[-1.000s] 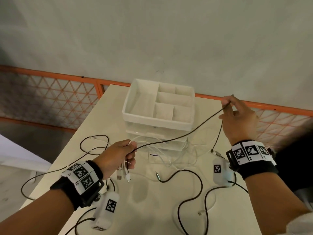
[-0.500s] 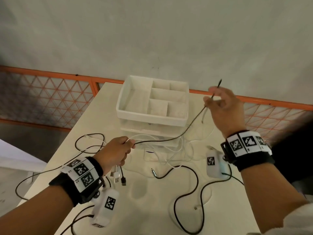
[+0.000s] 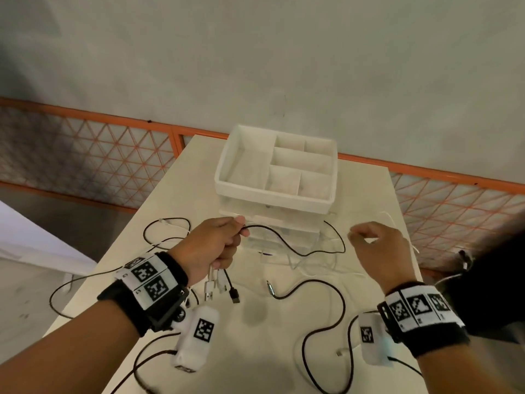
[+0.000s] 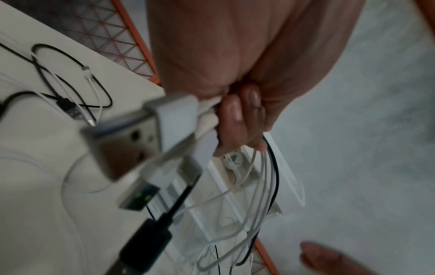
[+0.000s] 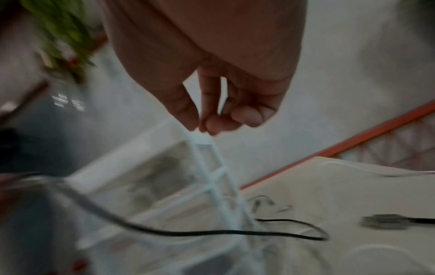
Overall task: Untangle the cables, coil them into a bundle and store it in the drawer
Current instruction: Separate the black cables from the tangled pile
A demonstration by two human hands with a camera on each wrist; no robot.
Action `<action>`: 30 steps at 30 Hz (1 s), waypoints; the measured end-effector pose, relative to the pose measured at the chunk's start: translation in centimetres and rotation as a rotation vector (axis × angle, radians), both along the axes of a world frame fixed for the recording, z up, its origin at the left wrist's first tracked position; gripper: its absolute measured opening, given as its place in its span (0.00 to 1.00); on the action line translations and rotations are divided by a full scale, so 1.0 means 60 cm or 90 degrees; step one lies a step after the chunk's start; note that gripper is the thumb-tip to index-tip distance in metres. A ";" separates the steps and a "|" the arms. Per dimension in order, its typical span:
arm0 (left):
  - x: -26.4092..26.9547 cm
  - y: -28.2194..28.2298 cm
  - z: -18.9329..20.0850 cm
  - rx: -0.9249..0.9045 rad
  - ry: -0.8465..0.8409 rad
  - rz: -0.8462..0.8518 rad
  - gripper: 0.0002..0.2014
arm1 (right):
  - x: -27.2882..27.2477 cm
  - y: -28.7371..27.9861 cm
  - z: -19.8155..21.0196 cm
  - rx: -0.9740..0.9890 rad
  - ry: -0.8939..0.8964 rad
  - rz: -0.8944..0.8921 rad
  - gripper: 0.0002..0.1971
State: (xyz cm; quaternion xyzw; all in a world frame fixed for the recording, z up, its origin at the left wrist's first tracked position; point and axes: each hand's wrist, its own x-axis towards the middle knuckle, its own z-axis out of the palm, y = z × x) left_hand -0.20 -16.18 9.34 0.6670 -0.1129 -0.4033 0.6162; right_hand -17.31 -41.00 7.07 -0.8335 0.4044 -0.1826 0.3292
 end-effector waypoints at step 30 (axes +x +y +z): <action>-0.041 -0.024 0.019 -0.022 0.023 -0.094 0.16 | 0.032 0.099 0.027 -0.026 -0.202 0.250 0.06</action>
